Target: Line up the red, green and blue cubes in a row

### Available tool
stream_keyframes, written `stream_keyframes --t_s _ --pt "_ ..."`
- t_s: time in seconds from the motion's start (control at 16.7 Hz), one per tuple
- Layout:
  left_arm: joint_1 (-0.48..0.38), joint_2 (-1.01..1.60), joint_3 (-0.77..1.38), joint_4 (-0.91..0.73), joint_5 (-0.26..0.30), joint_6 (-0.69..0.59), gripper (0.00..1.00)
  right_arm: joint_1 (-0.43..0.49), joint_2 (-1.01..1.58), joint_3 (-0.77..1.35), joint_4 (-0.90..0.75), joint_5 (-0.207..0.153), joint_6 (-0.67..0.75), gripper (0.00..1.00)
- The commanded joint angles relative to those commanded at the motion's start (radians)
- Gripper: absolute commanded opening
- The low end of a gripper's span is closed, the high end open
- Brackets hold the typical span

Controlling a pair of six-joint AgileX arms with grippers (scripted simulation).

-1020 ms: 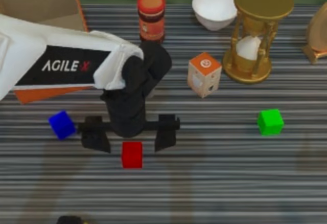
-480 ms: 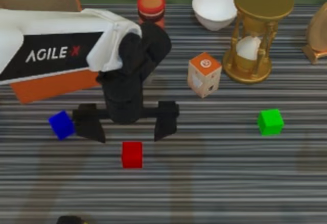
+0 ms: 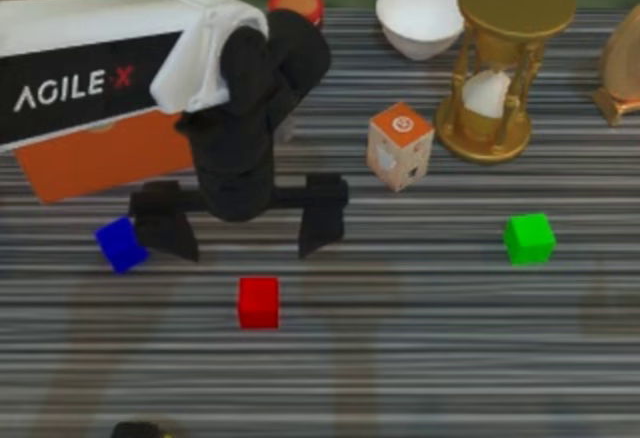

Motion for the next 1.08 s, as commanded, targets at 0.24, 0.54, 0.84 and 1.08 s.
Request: stream_keyframes --t_s 0.24,0.54,0.84,1.08 --pt "0.049 -0.101 -0.091 0.058 -0.005 0.005 1.00 0.021 0.104 0.098 -0.066 -0.002 0.012 1.00" --pt "0.197 -0.457 -0.366 0.235 -0.014 0.040 1.00 0.078 0.470 0.397 -0.264 0.000 0.045 1.00" --pt "0.372 -0.964 -0.748 0.476 -0.020 0.156 1.00 0.152 1.027 0.773 -0.528 0.003 0.086 1.00" --pt "0.494 -1.368 -1.053 0.678 -0.018 0.304 1.00 0.212 1.444 1.064 -0.740 0.004 0.118 1.00"
